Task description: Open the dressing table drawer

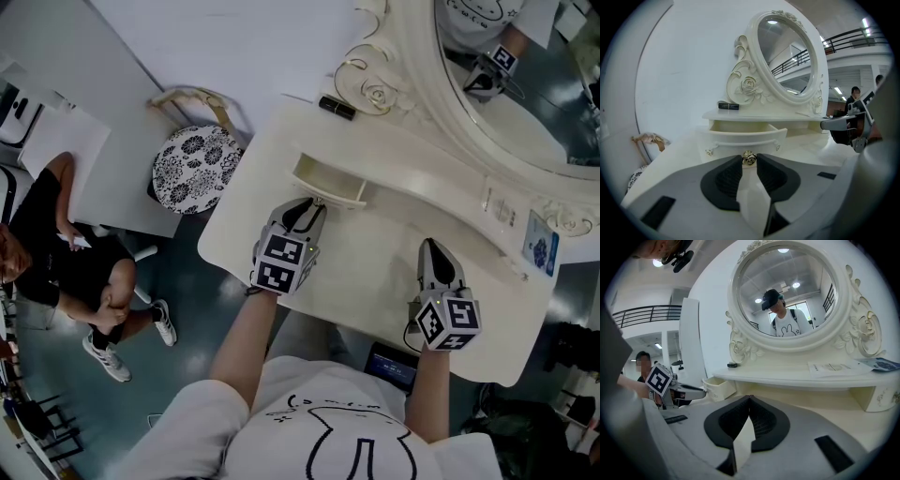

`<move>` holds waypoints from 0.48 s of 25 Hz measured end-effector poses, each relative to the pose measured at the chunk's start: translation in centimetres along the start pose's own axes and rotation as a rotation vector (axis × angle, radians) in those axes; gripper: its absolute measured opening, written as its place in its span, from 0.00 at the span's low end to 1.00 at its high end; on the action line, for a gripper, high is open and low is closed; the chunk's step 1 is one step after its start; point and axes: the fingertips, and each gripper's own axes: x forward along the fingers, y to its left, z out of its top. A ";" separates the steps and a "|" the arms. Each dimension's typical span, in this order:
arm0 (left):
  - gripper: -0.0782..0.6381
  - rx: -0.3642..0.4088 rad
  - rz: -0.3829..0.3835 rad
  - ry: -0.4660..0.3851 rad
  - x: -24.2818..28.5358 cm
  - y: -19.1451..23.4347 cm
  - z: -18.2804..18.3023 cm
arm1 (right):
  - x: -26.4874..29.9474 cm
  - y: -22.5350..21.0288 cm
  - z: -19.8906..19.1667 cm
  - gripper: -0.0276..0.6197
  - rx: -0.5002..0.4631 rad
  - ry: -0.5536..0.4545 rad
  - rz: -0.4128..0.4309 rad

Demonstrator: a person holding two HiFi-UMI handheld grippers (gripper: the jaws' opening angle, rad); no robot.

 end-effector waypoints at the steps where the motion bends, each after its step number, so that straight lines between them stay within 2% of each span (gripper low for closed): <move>1: 0.26 0.000 0.001 0.000 -0.1 0.0 -0.1 | -0.1 0.0 0.0 0.07 0.000 -0.001 0.000; 12: 0.26 0.008 0.009 -0.004 -0.6 -0.1 -0.4 | -0.7 0.1 -0.4 0.07 0.007 -0.003 0.000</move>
